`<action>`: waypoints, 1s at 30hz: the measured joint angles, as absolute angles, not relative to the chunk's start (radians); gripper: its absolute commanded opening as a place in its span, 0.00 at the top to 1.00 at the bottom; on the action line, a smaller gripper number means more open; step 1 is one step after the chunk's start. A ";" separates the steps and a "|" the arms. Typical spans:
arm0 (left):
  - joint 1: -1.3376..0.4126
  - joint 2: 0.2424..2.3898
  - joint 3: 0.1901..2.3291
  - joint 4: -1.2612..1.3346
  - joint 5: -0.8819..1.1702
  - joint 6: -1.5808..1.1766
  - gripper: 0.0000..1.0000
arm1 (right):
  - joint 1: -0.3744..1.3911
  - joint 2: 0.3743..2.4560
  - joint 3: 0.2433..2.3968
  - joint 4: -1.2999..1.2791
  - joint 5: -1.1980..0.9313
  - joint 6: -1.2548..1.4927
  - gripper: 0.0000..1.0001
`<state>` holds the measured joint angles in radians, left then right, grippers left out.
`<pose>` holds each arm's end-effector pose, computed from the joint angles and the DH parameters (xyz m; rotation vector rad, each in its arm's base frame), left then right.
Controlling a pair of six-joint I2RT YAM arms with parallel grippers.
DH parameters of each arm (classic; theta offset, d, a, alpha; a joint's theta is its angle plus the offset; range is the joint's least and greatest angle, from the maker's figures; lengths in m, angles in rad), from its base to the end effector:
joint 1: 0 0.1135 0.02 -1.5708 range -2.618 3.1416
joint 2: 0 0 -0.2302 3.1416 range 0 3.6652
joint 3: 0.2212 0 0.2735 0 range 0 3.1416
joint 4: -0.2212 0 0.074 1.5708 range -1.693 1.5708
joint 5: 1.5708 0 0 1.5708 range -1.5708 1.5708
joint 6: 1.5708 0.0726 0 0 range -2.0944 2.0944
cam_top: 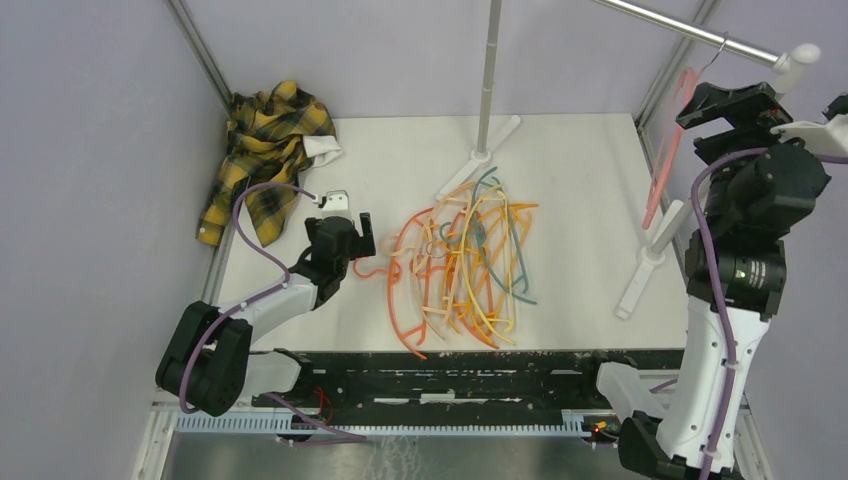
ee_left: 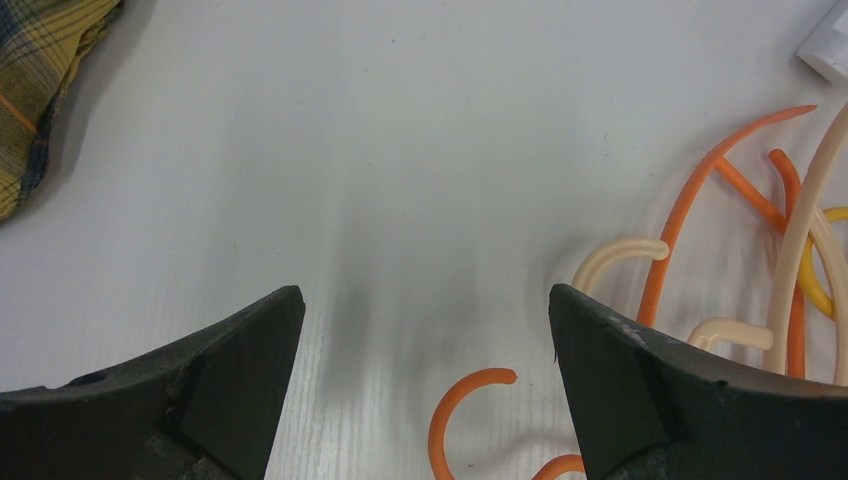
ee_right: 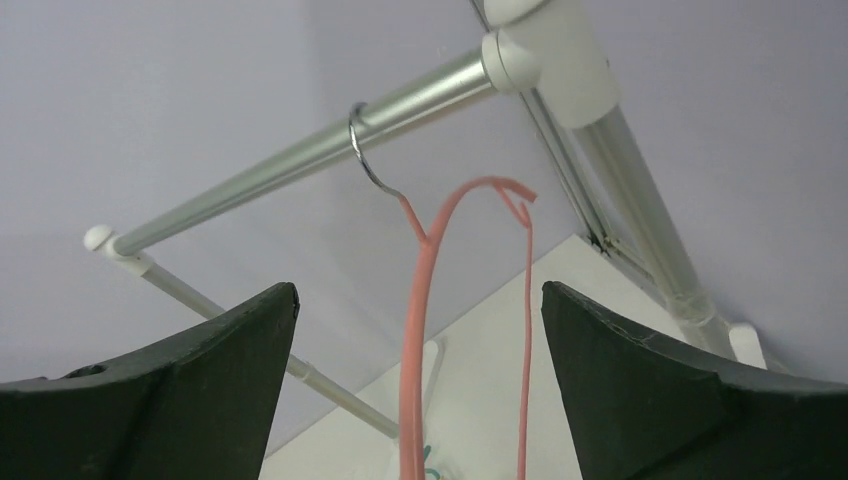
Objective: Organize the hangers
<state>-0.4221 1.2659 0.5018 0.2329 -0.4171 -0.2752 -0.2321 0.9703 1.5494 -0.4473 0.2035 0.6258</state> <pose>0.2913 -0.0986 0.1207 -0.0966 2.0501 0.0069 0.2149 -0.0659 0.5188 0.7486 1.2349 0.1766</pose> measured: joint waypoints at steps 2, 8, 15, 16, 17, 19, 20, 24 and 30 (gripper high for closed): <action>-0.422 1.266 0.502 0.233 -0.417 -0.275 0.01 | -0.232 0.947 1.564 -0.446 0.205 0.606 0.01; -0.422 1.266 0.502 0.233 -0.416 -0.276 0.01 | -0.232 0.954 1.577 -0.393 0.086 0.570 0.11; -0.422 1.266 0.502 0.233 -0.415 -0.276 0.01 | -0.149 1.150 1.673 -0.384 -0.145 0.526 0.15; -0.422 1.267 0.502 0.233 -0.414 -0.276 0.01 | -0.112 1.182 1.686 -0.393 -0.155 0.508 0.15; -0.422 1.267 0.502 0.233 -0.413 -0.276 0.01 | -0.075 1.211 1.698 -0.407 -0.162 0.490 0.15; -0.422 1.267 0.502 0.233 -0.413 -0.276 0.01 | 0.001 1.269 1.732 -0.441 -0.171 0.456 0.15; -0.422 1.267 0.502 0.233 -0.413 -0.276 0.01 | 0.039 1.297 1.752 -0.453 -0.175 0.437 0.15; -0.422 1.267 0.502 0.233 -0.413 -0.276 0.01 | 0.189 1.363 1.787 -0.493 -0.144 0.361 0.16; -0.422 1.270 0.502 0.233 -0.413 -0.276 0.01 | 0.433 1.388 1.660 -0.494 -0.049 0.272 0.18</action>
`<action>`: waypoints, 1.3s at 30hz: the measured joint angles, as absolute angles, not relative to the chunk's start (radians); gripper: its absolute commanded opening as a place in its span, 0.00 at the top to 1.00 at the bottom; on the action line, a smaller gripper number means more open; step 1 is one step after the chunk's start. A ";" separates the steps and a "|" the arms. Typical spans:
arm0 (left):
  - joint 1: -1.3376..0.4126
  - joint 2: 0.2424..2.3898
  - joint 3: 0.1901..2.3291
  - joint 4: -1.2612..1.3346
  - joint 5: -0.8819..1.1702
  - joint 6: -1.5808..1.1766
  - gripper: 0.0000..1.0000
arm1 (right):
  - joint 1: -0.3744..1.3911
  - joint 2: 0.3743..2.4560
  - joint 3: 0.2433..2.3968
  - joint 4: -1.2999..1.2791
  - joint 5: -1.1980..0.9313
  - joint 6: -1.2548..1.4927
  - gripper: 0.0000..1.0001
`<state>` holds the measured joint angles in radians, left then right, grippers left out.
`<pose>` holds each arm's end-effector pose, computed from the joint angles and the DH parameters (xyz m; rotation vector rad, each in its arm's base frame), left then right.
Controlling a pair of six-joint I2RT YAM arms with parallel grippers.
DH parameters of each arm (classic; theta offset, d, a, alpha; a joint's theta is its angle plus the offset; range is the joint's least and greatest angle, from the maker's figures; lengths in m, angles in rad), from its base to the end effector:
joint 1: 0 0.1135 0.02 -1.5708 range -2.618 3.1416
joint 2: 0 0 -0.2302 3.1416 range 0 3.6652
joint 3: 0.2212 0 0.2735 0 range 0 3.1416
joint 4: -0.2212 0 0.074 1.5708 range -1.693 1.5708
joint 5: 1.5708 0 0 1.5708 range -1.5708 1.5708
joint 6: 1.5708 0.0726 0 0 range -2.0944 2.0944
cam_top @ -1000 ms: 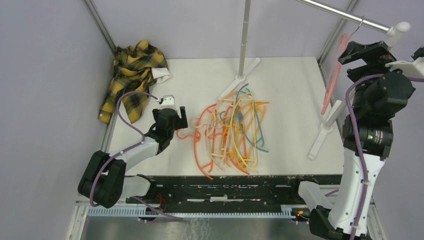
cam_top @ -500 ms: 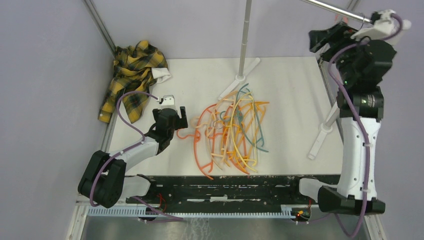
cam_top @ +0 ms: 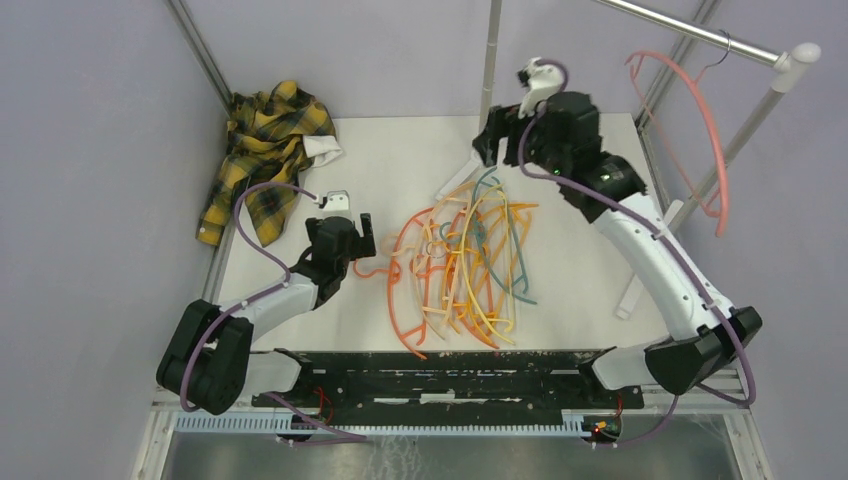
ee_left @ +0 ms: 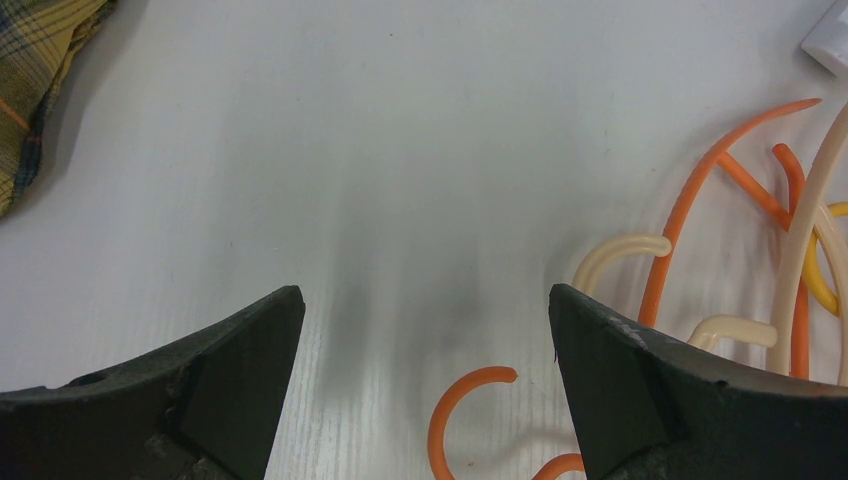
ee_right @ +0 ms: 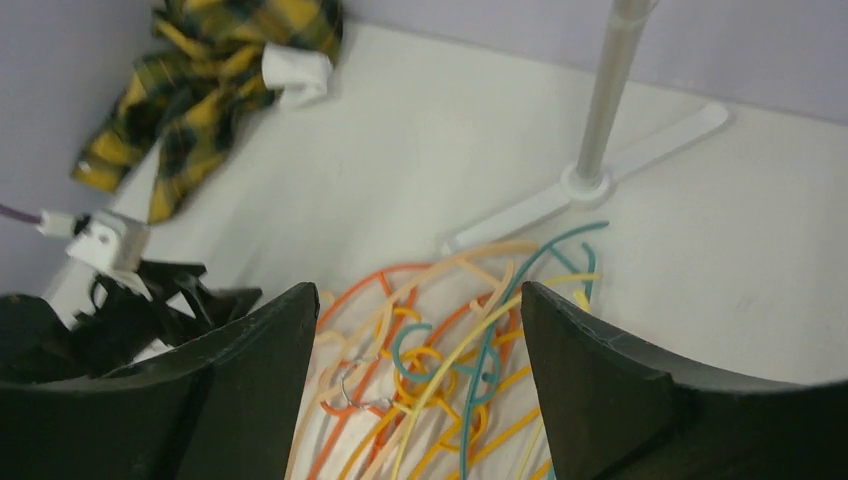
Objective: Organize the hangers
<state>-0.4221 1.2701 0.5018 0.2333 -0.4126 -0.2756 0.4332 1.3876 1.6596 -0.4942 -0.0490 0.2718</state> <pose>0.2913 -0.0989 0.1195 -0.0934 2.0546 0.0039 0.3270 0.1551 0.4370 -0.1828 1.8171 0.5459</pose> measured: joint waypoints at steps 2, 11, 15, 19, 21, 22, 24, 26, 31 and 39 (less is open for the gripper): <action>-0.422 1.275 0.502 0.233 -0.412 -0.276 0.01 | 0.505 1.397 1.575 -0.488 0.000 0.250 0.19; -0.422 1.282 0.503 0.233 -0.413 -0.276 0.01 | 0.638 1.476 1.228 -0.494 0.133 0.233 0.27; -0.422 1.284 0.506 0.231 -0.413 -0.276 0.01 | 0.646 1.475 1.115 -0.462 0.141 0.250 0.32; -0.422 1.298 0.516 0.231 -0.411 -0.276 0.01 | 0.663 1.477 1.010 -0.436 0.125 0.282 0.34; -0.422 1.309 0.519 0.229 -0.410 -0.276 0.01 | 0.689 1.483 0.975 -0.422 0.117 0.294 0.34; -0.422 1.315 0.521 0.225 -0.409 -0.276 0.01 | 0.700 1.485 0.968 -0.418 0.115 0.299 0.34; -0.422 1.321 0.525 0.217 -0.409 -0.276 0.01 | 0.728 1.485 0.949 -0.399 0.112 0.311 0.34; -0.422 1.321 0.525 0.216 -0.409 -0.276 0.01 | 0.749 1.485 0.933 -0.380 0.107 0.323 0.34; -0.422 1.321 0.525 0.216 -0.409 -0.276 0.01 | 0.782 1.484 0.882 -0.344 0.098 0.354 0.41; -0.422 1.321 0.525 0.216 -0.409 -0.276 0.01 | 0.807 1.489 0.822 -0.321 0.083 0.396 0.73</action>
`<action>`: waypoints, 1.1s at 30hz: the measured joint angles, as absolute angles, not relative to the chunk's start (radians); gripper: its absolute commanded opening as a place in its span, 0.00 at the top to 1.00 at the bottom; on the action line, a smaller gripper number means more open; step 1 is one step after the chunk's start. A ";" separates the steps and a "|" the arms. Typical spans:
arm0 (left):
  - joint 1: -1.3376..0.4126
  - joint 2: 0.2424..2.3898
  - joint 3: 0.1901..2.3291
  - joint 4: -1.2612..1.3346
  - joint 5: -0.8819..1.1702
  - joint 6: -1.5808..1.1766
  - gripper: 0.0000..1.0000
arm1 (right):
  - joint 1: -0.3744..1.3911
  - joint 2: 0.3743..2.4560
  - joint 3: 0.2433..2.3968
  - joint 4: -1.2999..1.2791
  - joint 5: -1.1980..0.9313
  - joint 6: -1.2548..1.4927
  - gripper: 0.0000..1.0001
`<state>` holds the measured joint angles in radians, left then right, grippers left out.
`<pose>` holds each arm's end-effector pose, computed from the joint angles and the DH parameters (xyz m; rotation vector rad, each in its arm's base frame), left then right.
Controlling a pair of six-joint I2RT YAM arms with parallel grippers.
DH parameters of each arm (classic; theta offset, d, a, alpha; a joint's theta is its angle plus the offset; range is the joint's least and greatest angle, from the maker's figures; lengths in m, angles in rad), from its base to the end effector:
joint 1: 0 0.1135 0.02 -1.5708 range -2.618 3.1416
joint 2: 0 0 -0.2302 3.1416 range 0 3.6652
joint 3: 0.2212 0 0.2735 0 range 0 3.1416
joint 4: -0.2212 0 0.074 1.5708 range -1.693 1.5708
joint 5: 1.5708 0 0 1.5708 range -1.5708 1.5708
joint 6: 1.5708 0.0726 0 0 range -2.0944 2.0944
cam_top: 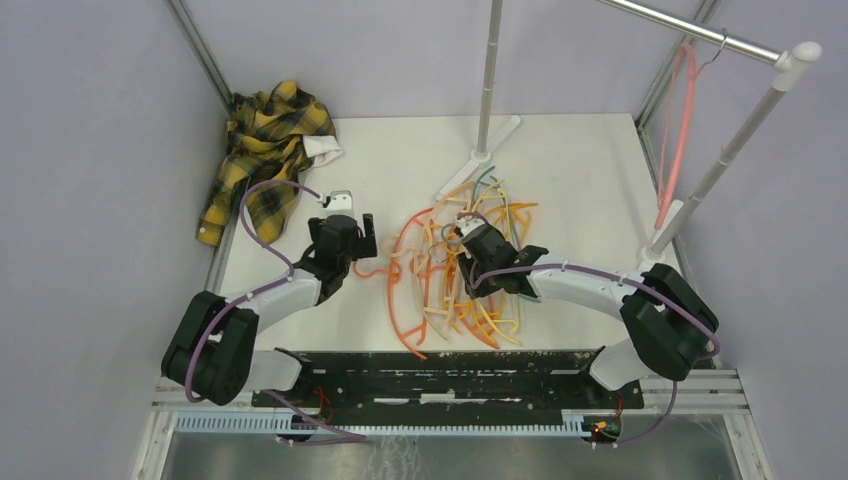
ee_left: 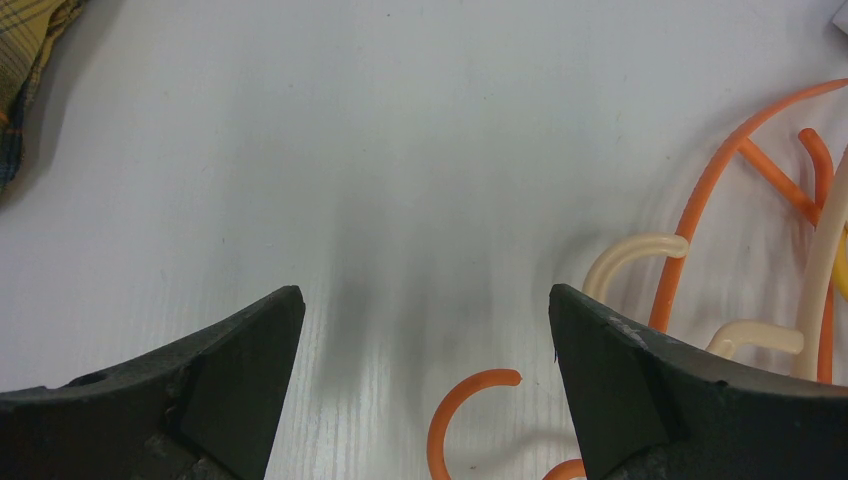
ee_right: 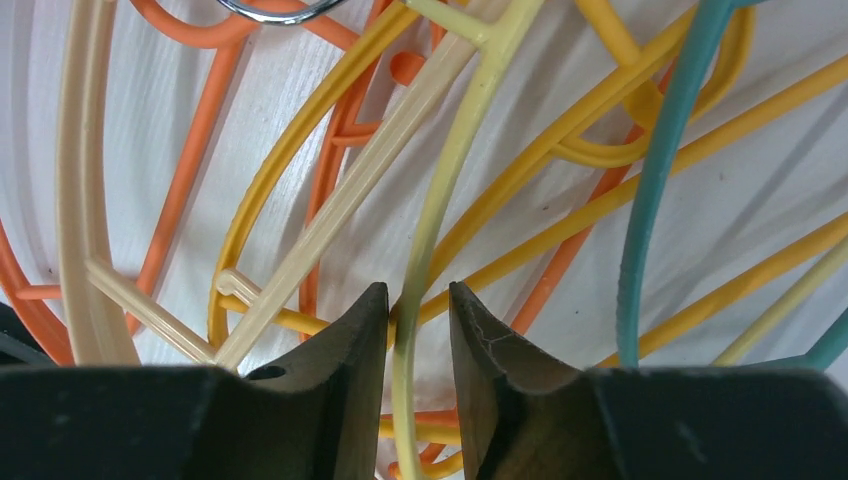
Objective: Organize the hangers
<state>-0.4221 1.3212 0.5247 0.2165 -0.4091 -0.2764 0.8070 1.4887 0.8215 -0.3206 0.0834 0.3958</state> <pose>0.2948 -0.1008 0.1107 -0.0813 2.0961 0.0209 0.2315 0.2330 0.1028 -0.4976 2.5451 0.3510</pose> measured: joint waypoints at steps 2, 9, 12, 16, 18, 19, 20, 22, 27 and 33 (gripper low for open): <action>-0.422 1.321 0.525 0.216 -0.409 -0.276 0.01 | 0.812 1.489 0.816 -0.311 0.075 0.407 0.87; -0.422 1.321 0.525 0.216 -0.410 -0.277 0.01 | 0.819 1.473 0.816 -0.332 0.072 0.438 0.99; -0.422 1.321 0.525 0.215 -0.410 -0.277 0.01 | 0.833 1.430 0.820 -0.389 0.068 0.445 0.99; -0.422 1.321 0.525 0.215 -0.410 -0.277 0.01 | 0.856 1.325 0.845 -0.477 0.060 0.452 0.99; -0.422 1.321 0.525 0.215 -0.410 -0.277 0.01 | 0.861 1.268 0.864 -0.506 0.056 0.459 0.99; -0.422 1.321 0.525 0.215 -0.410 -0.277 0.01 | 0.862 1.239 0.873 -0.516 0.056 0.466 0.99; -0.422 1.321 0.525 0.215 -0.410 -0.277 0.01 | 0.862 1.212 0.882 -0.521 0.056 0.474 0.99; -0.422 1.321 0.525 0.215 -0.410 -0.277 0.01 | 0.862 1.169 0.894 -0.525 0.057 0.487 0.99; -0.422 1.321 0.525 0.215 -0.410 -0.277 0.01 | 0.862 1.110 0.915 -0.509 0.110 0.529 0.99; -0.422 1.321 0.525 0.215 -0.410 -0.277 0.01 | 0.862 1.077 0.935 -0.376 0.272 0.567 0.99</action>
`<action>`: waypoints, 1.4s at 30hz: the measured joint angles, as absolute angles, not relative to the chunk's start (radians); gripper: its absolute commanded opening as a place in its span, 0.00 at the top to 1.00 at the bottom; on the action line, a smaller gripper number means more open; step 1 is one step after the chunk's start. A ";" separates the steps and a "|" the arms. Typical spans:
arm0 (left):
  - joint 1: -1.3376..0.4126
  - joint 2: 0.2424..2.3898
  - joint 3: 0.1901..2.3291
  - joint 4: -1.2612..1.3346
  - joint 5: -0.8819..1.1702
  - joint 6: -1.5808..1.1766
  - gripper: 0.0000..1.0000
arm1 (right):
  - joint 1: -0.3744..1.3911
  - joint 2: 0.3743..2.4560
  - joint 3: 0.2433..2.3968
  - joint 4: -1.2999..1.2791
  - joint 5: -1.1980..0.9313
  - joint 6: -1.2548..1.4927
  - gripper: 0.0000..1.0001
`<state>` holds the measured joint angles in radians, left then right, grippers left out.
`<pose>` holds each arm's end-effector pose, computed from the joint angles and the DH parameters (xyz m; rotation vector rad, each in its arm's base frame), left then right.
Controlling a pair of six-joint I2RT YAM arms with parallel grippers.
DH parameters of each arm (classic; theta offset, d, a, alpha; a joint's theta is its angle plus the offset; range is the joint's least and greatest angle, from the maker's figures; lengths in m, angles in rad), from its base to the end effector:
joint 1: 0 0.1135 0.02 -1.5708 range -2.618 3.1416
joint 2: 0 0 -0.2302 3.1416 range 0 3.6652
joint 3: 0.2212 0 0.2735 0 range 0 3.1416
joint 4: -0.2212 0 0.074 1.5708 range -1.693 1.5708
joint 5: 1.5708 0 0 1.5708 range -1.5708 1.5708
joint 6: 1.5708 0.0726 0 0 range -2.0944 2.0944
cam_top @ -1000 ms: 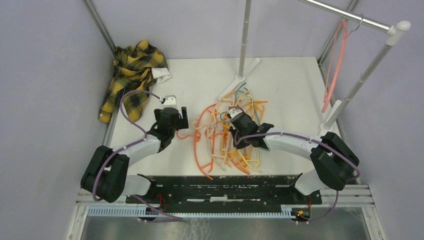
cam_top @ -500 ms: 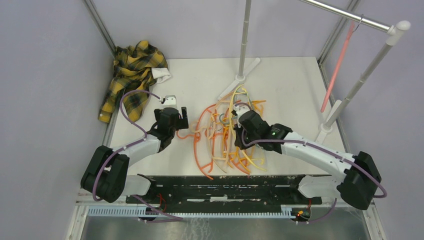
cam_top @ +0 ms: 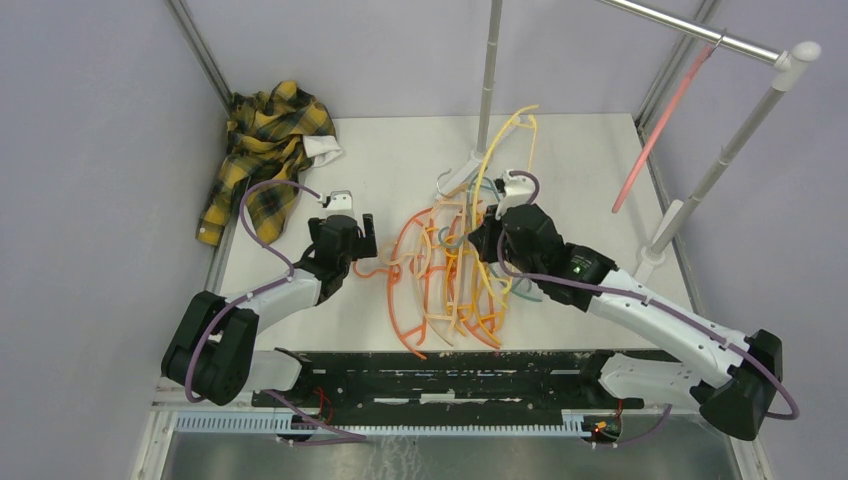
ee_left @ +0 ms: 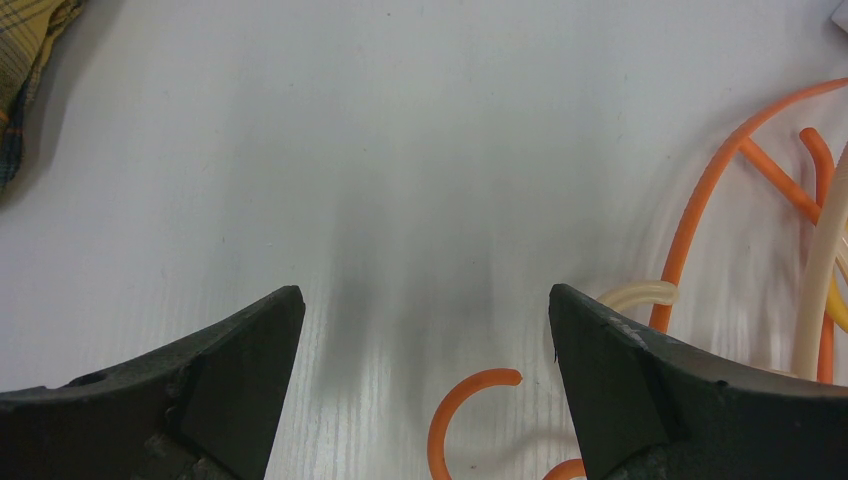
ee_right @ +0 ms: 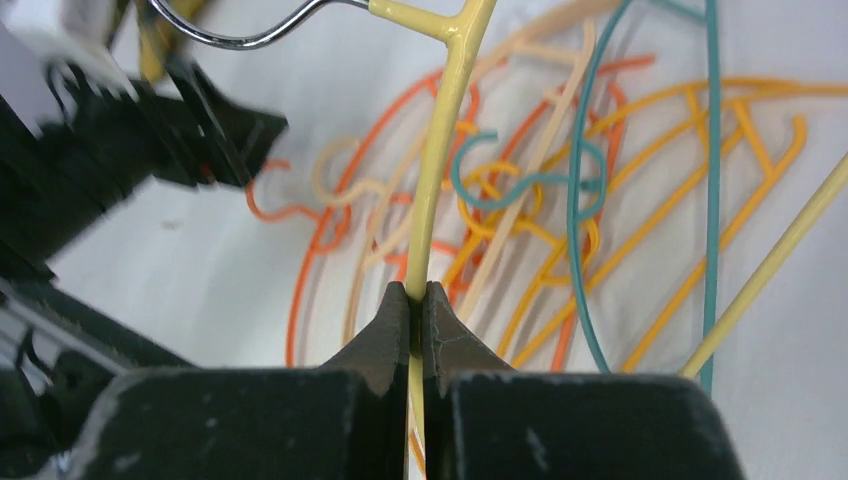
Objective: Organize the hangers
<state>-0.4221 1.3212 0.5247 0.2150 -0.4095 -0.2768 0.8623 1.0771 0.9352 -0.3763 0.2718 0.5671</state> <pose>0.2947 -0.1007 0.1105 -0.0816 2.0973 0.0218 0.2156 0.2216 0.2666 -0.1449 2.1174 0.5870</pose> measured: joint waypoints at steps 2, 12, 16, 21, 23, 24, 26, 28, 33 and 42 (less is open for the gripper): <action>-0.422 1.321 0.525 0.215 -0.410 -0.277 0.01 | 0.862 1.107 0.982 -0.319 0.327 0.575 0.99; -0.422 1.321 0.525 0.215 -0.410 -0.277 0.01 | 0.844 1.347 1.328 -0.075 0.505 0.569 0.99; -0.422 1.321 0.525 0.215 -0.410 -0.277 0.01 | 0.794 1.378 1.381 0.002 0.526 0.576 0.99; -0.422 1.321 0.525 0.215 -0.410 -0.277 0.01 | 0.745 1.378 1.402 0.051 0.554 0.596 0.99; -0.422 1.321 0.525 0.215 -0.410 -0.277 0.01 | 0.720 1.378 1.406 0.065 0.551 0.619 0.99; -0.422 1.320 0.525 0.215 -0.410 -0.277 0.01 | 0.707 1.378 1.407 0.072 0.546 0.631 0.99; -0.422 1.317 0.525 0.215 -0.410 -0.277 0.01 | 0.671 1.378 1.407 0.075 0.538 0.662 0.99; -0.422 1.313 0.525 0.215 -0.410 -0.277 0.01 | 0.629 1.378 1.407 0.076 0.529 0.693 0.99; -0.422 1.306 0.525 0.215 -0.410 -0.277 0.01 | 0.540 1.390 1.427 0.088 0.505 0.757 0.99; -0.422 1.306 0.525 0.215 -0.410 -0.277 0.01 | 0.472 1.406 1.478 0.104 0.472 0.805 0.99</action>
<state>-0.4221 1.3064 0.5247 0.2150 -0.4095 -0.2771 0.4721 1.4063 1.4784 0.1043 0.4721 0.8047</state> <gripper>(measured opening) 0.991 0.027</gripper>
